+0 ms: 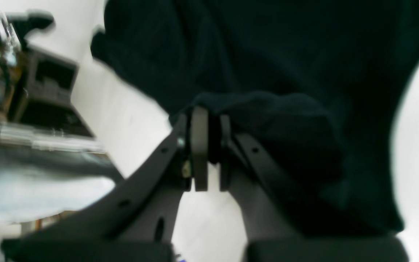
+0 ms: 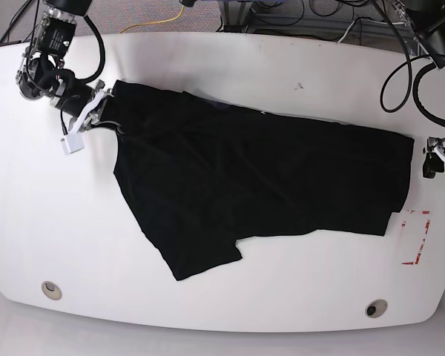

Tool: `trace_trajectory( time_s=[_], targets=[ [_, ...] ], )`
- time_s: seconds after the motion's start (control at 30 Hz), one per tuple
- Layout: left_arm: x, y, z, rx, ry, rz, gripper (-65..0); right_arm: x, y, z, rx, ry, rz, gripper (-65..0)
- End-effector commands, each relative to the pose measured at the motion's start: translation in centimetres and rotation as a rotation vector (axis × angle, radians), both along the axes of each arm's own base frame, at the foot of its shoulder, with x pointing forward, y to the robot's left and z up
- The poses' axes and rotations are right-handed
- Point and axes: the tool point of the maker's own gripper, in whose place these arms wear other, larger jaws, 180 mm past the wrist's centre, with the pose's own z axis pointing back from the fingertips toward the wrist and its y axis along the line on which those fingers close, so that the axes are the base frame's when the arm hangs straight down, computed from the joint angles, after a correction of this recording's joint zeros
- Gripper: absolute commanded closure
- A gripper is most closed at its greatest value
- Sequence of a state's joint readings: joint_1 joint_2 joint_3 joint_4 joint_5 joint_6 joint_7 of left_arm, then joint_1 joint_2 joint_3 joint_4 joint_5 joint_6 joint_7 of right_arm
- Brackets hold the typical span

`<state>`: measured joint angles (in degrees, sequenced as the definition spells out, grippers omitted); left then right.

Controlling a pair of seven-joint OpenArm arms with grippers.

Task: Layout the t-shirt on the table in an organized manner, then fold the t-shirt properly
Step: 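Move the open right gripper down onto the shirt corner near it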

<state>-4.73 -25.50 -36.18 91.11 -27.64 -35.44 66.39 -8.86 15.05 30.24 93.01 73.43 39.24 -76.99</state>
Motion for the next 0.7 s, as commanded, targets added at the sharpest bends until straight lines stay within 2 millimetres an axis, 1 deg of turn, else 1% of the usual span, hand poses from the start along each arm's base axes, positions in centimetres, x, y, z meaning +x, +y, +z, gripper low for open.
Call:
trace_trajectory(
  time_s=[0.0, 0.1, 0.27, 0.33, 0.4, 0.43, 0.5, 0.53, 0.57, 0.63, 0.67],
  targets=[
    [0.8, 0.3, 1.8, 0.020, -0.054, -0.007, -47.8, 1.7, -0.4, 1.0, 0.028, -0.041, -0.014, -3.3],
    [0.8, 0.2, 1.6, 0.017, -0.053, -0.006, -47.8, 2.6, -0.4, 1.0, 0.046, -0.041, -0.020, -3.3],
    [0.8, 0.2, 1.6, 0.015, -0.053, -0.006, -47.8, 4.2, 0.6, 1.3, 0.060, -0.050, 0.018, -3.8],
    [0.8, 0.2, 1.6, 0.016, -0.051, -0.006, -47.8, 4.7, 0.5, 1.3, 0.055, -0.052, 0.013, -6.7],
    [0.8, 0.2, 1.6, 0.016, -0.051, -0.006, -47.8, 5.5, 0.3, 1.1, 0.033, -0.047, 0.008, -16.0],
    [0.8, 0.2, 1.6, 0.016, -0.051, -0.006, -47.8, 5.7, 0.2, 1.0, 0.027, -0.044, 0.007, -18.7],
    [0.8, 0.2, 1.6, 0.016, -0.051, -0.006, -47.8, 6.3, -0.1, 0.4, -0.004, -0.028, 0.002, -30.6],
    [0.8, 0.2, 1.6, 0.016, -0.051, -0.006, -47.8, 6.5, -0.2, 0.3, -0.013, -0.024, 0.000, -34.9],
    [0.8, 0.2, 1.6, 0.016, -0.051, -0.006, -47.8, 6.6, -0.3, 0.0, -0.029, -0.014, 0.000, -41.4],
    [0.8, 0.2, 1.6, 0.016, -0.051, -0.006, -47.8, 6.7, -0.7, -0.4, -0.064, -0.002, -0.004, -51.0],
    [0.8, 0.2, 1.5, 0.015, -0.050, -0.006, -47.8, 6.7, -0.9, -0.5, -0.079, 0.001, -0.004, -54.4]
  ],
)
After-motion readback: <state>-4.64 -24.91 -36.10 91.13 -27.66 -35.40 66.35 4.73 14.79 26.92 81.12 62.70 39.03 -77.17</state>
